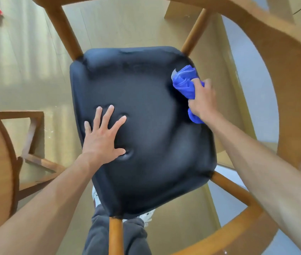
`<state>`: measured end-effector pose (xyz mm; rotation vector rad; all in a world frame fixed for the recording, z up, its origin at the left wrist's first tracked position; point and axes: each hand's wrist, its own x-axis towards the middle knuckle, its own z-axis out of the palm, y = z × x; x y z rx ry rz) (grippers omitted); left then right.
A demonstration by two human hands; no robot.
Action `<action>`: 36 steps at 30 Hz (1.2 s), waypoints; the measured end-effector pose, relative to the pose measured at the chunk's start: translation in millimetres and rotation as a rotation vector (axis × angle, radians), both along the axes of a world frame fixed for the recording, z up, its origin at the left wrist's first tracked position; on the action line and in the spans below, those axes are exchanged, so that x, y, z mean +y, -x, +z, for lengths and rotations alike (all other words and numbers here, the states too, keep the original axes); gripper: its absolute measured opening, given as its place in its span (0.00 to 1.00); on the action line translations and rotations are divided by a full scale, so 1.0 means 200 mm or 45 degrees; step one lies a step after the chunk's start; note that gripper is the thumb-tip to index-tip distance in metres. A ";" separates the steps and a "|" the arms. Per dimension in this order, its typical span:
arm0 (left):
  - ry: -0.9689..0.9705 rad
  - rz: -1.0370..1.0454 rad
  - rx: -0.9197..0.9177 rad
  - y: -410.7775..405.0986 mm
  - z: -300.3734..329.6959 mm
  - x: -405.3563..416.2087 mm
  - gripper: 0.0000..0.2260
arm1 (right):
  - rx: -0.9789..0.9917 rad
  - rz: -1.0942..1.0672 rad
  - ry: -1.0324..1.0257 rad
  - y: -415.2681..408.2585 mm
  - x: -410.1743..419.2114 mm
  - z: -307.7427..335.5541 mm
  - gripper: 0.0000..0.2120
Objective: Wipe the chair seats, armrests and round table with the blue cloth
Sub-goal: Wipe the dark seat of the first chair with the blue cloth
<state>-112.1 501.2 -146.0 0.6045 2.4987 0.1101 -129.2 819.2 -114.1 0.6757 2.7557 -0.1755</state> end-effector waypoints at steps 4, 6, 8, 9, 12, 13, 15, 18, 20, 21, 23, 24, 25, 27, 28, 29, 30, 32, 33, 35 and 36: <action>0.039 -0.002 -0.039 0.00 0.04 0.02 0.47 | -0.155 0.561 0.074 -0.51 -0.35 0.09 0.24; 0.047 -0.001 -0.054 0.00 0.05 0.03 0.47 | -0.260 0.920 0.167 -0.68 -0.41 0.13 0.24; 0.047 -0.003 -0.064 0.00 0.06 0.03 0.47 | -0.219 1.123 0.130 -0.62 -0.33 0.15 0.24; 0.052 -0.010 -0.063 0.00 0.06 0.03 0.47 | -0.188 1.075 0.095 -0.53 -0.26 0.14 0.24; 0.060 -0.025 -0.042 0.00 0.04 0.03 0.47 | -0.085 0.419 0.017 -0.17 -0.05 0.06 0.23; 0.061 -0.027 -0.040 0.00 0.04 0.03 0.47 | -0.035 0.139 0.083 -0.05 0.00 0.04 0.22; 0.060 -0.031 -0.031 -0.01 0.03 0.03 0.47 | 0.033 -0.278 0.173 0.16 0.01 0.02 0.21; 0.074 -0.040 -0.009 -0.02 0.01 0.03 0.47 | 0.149 -0.424 0.136 0.40 -0.23 -0.02 0.21; 0.087 -0.044 -0.004 -0.02 0.01 0.03 0.47 | 0.197 -0.238 0.199 0.51 -0.56 -0.04 0.21; 0.096 -0.049 0.000 -0.02 0.01 0.02 0.47 | 0.198 -0.056 0.207 0.54 -0.75 -0.05 0.21; 0.122 -0.075 0.011 -0.01 0.01 0.02 0.45 | 0.208 0.371 0.155 0.53 -1.07 -0.06 0.22; 0.123 -0.082 0.015 -0.01 0.01 0.02 0.44 | 0.206 0.534 0.135 0.51 -1.14 -0.06 0.22; 0.111 -0.072 0.012 -0.01 0.01 0.02 0.44 | 0.204 0.625 0.135 0.51 -1.13 -0.06 0.22; 0.087 -0.050 -0.002 -0.01 0.02 0.01 0.46 | 0.217 0.660 0.105 0.52 -0.90 -0.07 0.23; 0.089 -0.052 -0.002 -0.01 0.02 0.01 0.46 | 0.220 0.605 0.057 0.53 -0.74 -0.08 0.24; 0.093 -0.059 0.002 -0.01 0.02 0.01 0.46 | 0.222 0.499 0.021 0.53 -0.56 -0.09 0.24; 0.094 -0.064 0.006 -0.01 0.02 0.02 0.47 | 0.200 0.349 0.013 0.51 -0.38 -0.09 0.25; 0.088 -0.065 0.016 -0.01 0.01 0.02 0.47 | 0.168 0.036 0.020 0.43 -0.05 -0.06 0.24; 0.081 -0.063 0.021 -0.01 0.01 0.02 0.47 | 0.160 -0.112 0.033 0.38 0.08 -0.05 0.22; 0.064 -0.056 0.020 -0.01 0.00 0.03 0.47 | 0.146 -0.309 0.113 0.31 0.18 -0.03 0.15; 0.061 -0.057 0.011 -0.01 -0.01 0.03 0.47 | 0.145 -0.341 0.138 0.29 0.15 -0.03 0.12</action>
